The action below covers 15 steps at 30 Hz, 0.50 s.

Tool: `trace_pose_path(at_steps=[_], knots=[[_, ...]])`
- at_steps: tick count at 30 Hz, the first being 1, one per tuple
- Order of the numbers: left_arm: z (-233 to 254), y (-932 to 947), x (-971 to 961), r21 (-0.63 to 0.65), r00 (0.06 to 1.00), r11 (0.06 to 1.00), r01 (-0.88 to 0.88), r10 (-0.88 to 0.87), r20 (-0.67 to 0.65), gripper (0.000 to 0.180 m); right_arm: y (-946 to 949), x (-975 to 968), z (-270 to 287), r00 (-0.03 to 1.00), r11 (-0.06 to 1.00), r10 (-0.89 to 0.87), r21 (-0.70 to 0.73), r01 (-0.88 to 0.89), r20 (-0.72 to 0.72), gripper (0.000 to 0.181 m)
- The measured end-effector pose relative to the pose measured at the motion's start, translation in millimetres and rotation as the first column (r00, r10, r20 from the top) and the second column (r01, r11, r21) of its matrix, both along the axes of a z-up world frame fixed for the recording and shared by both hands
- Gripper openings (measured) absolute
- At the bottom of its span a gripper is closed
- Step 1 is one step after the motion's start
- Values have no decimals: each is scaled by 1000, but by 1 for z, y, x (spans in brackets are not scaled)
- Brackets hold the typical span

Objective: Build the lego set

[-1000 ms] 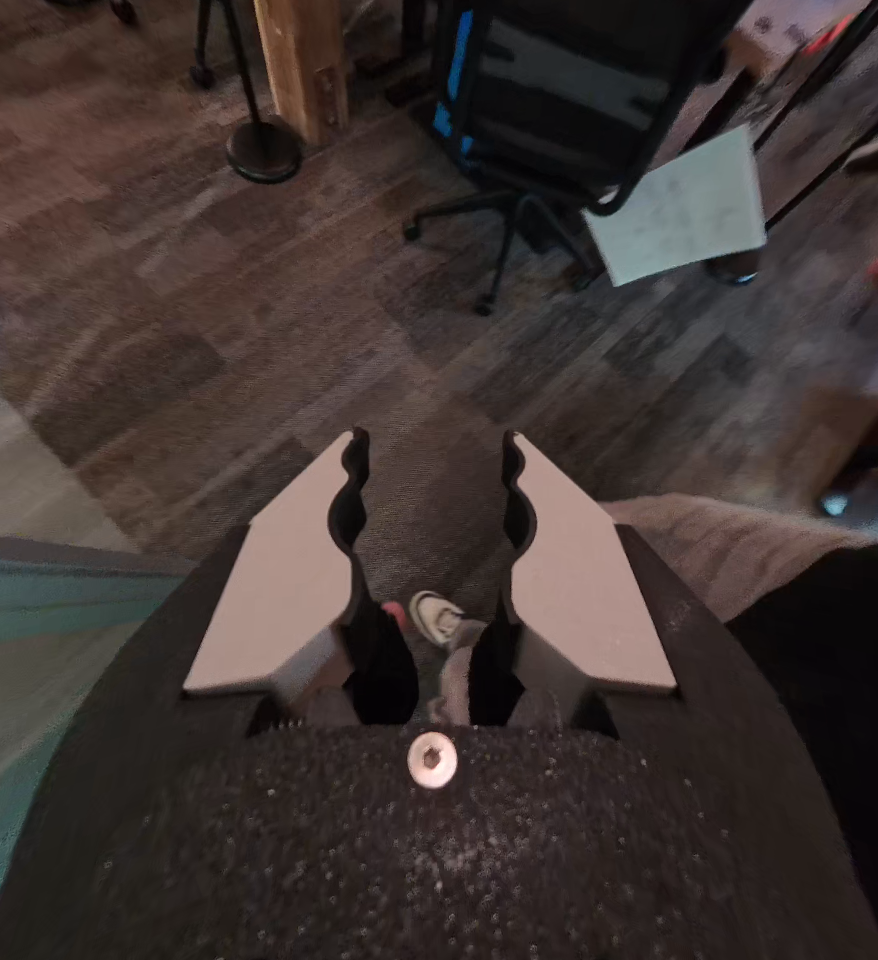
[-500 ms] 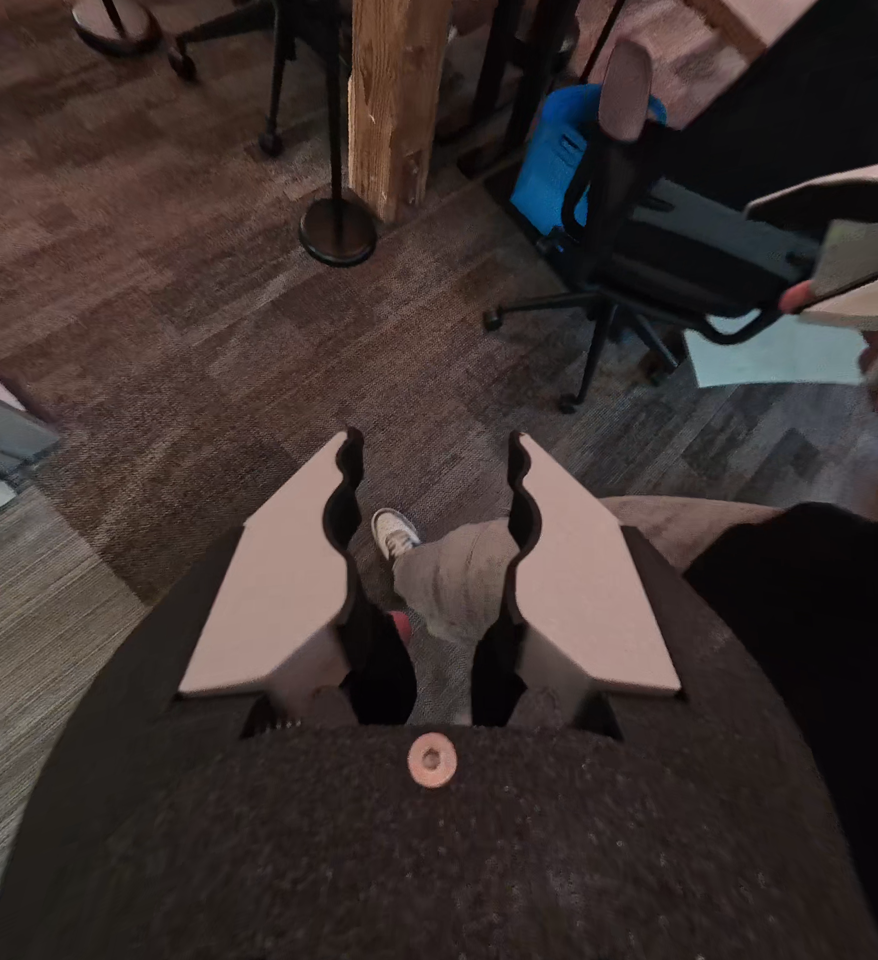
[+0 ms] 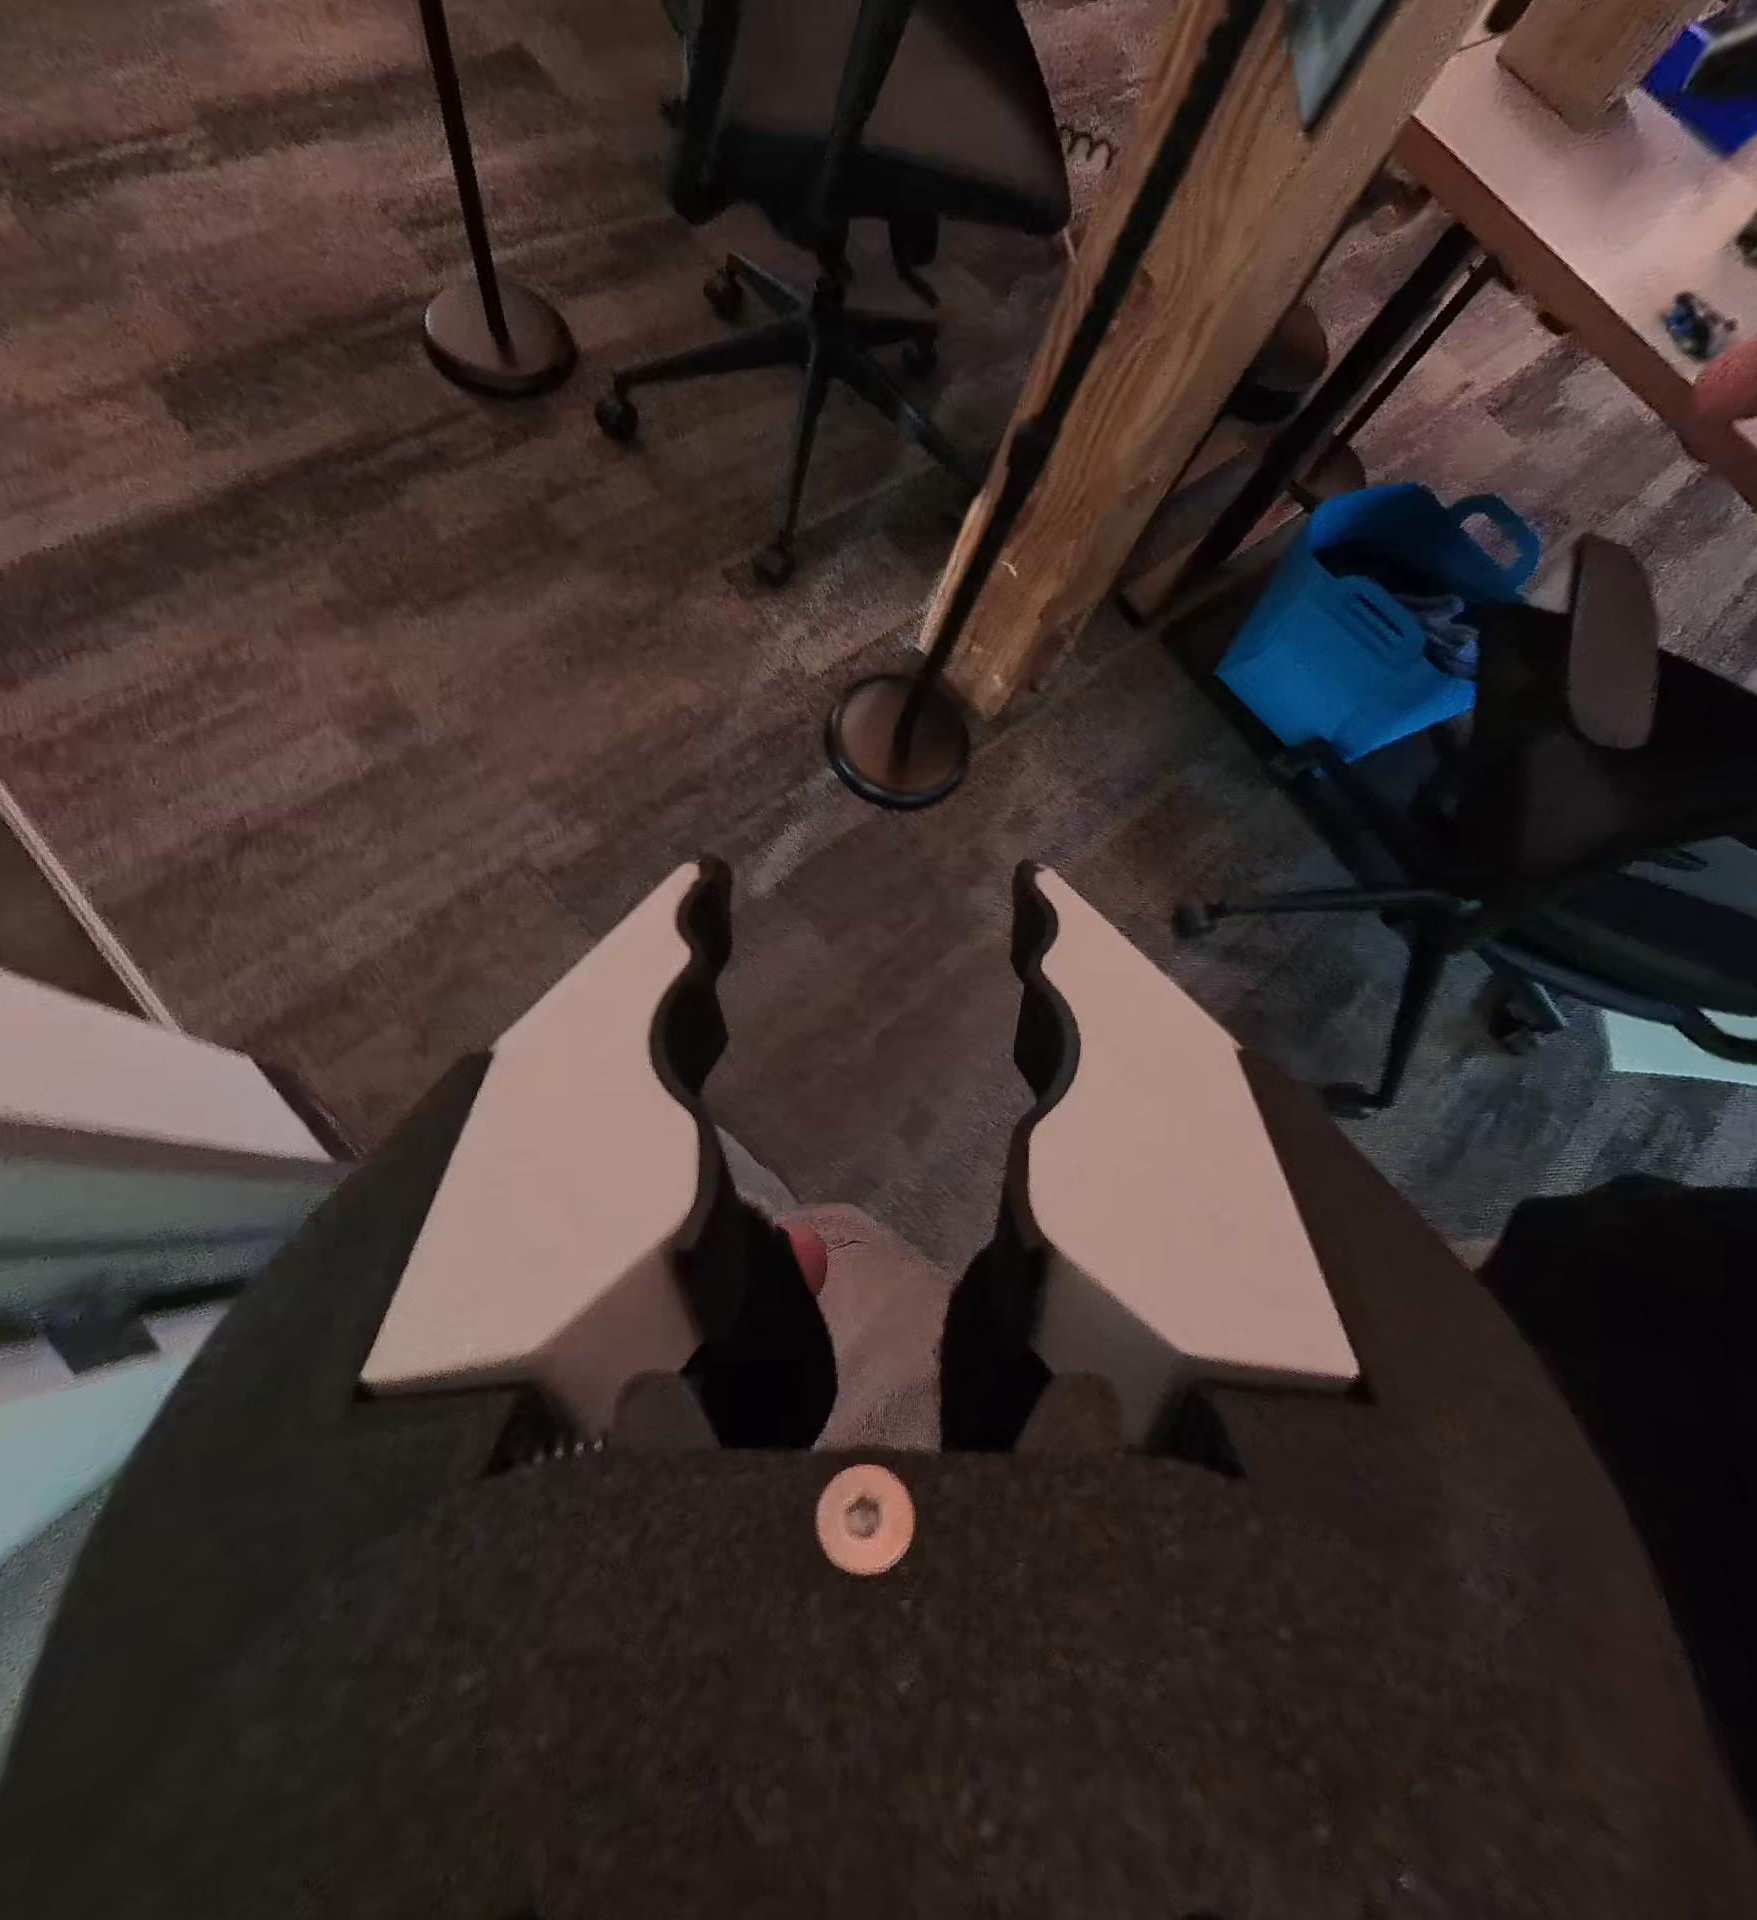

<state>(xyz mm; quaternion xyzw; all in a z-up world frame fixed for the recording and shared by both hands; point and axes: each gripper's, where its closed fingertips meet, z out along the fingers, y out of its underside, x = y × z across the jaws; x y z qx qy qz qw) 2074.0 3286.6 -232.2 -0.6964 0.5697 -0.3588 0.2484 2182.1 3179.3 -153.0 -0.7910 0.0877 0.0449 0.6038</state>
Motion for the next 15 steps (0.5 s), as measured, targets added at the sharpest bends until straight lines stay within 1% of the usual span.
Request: trace_pose_path(at_steps=[2,4,6,7,10,11,13,15], knots=[[-4,52,51,28,999,999,35,-35,-6,52,45,55,-4,998,998,-63,-2,63,6,70],[-2,101,98,47,997,997,65,-63,-34,54,84,109,-5,988,988,-153,-34,152,-38,72],[11,148,150,53,995,994,99,-98,-26,53,119,159,11,972,974,-225,-29,224,-65,73],[17,170,177,54,993,992,115,-115,-14,53,133,183,19,965,966,-260,-27,259,-46,73],[22,230,258,48,986,985,163,-162,-29,56,159,258,18,928,922,-371,-106,372,34,72],[27,246,286,26,984,984,178,-177,-22,57,166,284,19,911,904,-412,-116,412,29,72],[41,270,344,-32,980,980,197,-196,36,56,180,335,18,877,871,-481,-119,477,-3,71],[52,290,401,-45,972,974,223,-219,87,54,192,384,11,848,842,-531,-119,527,-2,71]])
